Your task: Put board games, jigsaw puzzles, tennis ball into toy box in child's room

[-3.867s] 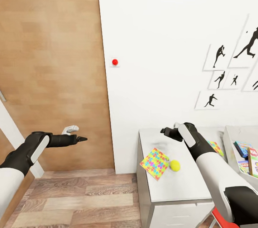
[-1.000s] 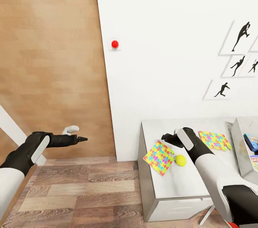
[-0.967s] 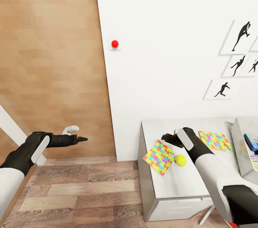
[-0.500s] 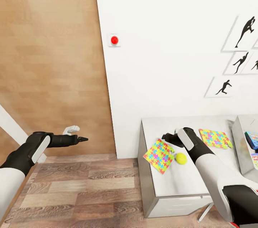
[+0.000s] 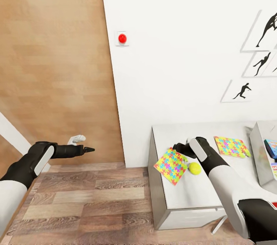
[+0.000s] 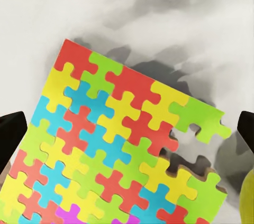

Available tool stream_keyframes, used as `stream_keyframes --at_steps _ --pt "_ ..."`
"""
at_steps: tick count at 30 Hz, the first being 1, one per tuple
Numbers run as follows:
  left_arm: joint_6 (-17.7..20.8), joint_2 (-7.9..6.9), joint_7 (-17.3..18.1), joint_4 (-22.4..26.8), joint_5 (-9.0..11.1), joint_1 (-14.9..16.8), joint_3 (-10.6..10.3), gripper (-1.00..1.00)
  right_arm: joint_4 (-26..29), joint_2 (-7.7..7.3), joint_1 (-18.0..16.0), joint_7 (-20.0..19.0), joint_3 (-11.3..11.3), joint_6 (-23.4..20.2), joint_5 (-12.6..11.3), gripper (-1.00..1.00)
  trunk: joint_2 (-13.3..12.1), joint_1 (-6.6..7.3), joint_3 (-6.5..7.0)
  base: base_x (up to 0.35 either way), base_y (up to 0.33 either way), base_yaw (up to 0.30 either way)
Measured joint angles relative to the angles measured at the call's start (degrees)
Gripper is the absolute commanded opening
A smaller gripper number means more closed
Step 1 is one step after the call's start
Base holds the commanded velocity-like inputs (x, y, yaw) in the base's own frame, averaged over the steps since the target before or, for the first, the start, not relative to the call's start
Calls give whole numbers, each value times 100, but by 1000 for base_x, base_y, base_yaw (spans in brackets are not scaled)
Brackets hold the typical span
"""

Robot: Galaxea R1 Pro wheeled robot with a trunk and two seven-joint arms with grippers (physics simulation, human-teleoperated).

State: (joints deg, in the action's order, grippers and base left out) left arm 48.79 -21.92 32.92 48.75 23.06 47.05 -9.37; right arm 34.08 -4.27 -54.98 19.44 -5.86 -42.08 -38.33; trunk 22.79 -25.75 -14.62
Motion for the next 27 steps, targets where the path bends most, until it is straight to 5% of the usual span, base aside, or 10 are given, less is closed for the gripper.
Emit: stream_keyframes --at_steps 27 --pt "-3 0 0 0 0 0 0 100 2 -53 0 -40 -64 243 0 100 1 1 -178 4 -4 0"
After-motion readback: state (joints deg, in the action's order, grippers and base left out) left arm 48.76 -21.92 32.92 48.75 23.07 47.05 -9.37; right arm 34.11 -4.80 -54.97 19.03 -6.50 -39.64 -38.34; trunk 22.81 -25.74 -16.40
